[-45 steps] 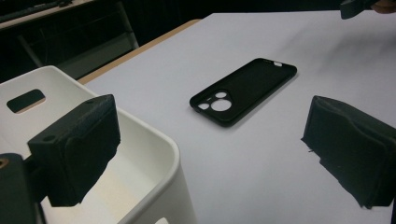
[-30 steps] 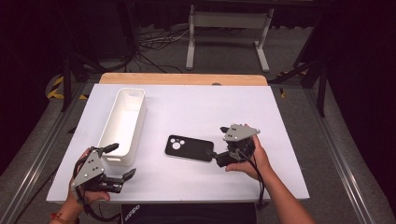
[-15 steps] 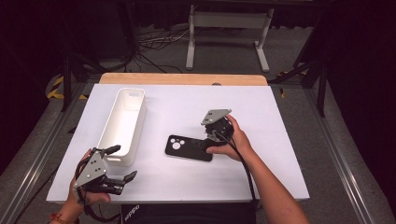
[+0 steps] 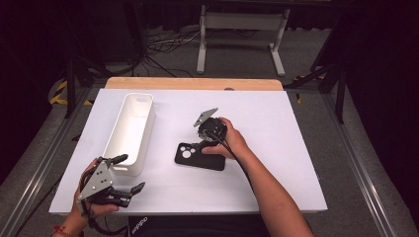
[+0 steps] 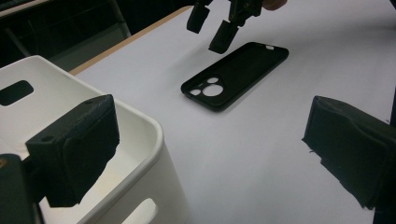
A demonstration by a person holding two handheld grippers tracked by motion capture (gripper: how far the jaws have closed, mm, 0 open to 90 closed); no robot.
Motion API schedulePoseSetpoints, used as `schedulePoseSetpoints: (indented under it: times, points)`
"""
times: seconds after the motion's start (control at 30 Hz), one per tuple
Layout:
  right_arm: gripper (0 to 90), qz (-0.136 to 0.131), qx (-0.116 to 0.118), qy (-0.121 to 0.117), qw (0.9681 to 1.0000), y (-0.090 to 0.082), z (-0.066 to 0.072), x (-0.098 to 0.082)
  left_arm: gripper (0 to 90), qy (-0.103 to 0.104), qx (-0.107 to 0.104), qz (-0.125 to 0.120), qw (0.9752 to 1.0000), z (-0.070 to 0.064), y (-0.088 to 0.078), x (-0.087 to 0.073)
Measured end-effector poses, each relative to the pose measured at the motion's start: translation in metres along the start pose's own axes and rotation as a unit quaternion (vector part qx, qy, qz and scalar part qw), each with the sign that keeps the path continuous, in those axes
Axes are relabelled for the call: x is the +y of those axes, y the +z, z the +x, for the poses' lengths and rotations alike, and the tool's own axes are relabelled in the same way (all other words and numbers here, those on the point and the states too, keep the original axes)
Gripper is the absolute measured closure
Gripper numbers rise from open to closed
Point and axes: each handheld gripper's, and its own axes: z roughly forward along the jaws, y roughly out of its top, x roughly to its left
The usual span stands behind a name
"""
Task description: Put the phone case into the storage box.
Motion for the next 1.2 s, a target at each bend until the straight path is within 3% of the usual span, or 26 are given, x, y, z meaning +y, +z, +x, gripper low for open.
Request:
schedulePoseSetpoints:
  times: [0.27,0.6,0.8,0.93,1.0,1.07,1.2]
  points:
    - [26.4,0.013,0.008,0.002,0.9999,0.019,0.0,0.01,4.6,-0.002,-0.008,0.007,0.9999,-0.002,0.001,0.0]
    - [34.8,0.032,0.028,0.0,0.9991,0.036,0.0,0.01,4.8,0.002,-0.013,0.013,0.9998,-0.002,0.002,-0.001]
    - [47.0,0.042,0.031,-0.002,0.9986,0.042,0.0,0.009,5.0,0.004,-0.017,0.018,0.9997,-0.003,0.005,-0.002]
    - [59.5,0.037,0.051,-0.001,0.998,0.043,-0.002,0.009,5.2,0.005,-0.018,0.018,0.9997,-0.003,0.006,-0.002]
    - [61.6,0.037,0.056,-0.003,0.9978,0.044,-0.002,0.009,5.3,0.004,-0.02,0.021,0.9996,-0.003,0.006,-0.001]
    - [71.1,0.036,0.076,-0.004,0.9965,0.044,-0.003,0.009,5.4,0.004,-0.02,0.02,0.9996,-0.003,0.006,-0.002]
    - [78.2,0.039,0.095,-0.001,0.9947,0.044,-0.005,0.009,5.4,0.001,-0.024,0.024,0.9994,-0.003,0.007,-0.002]
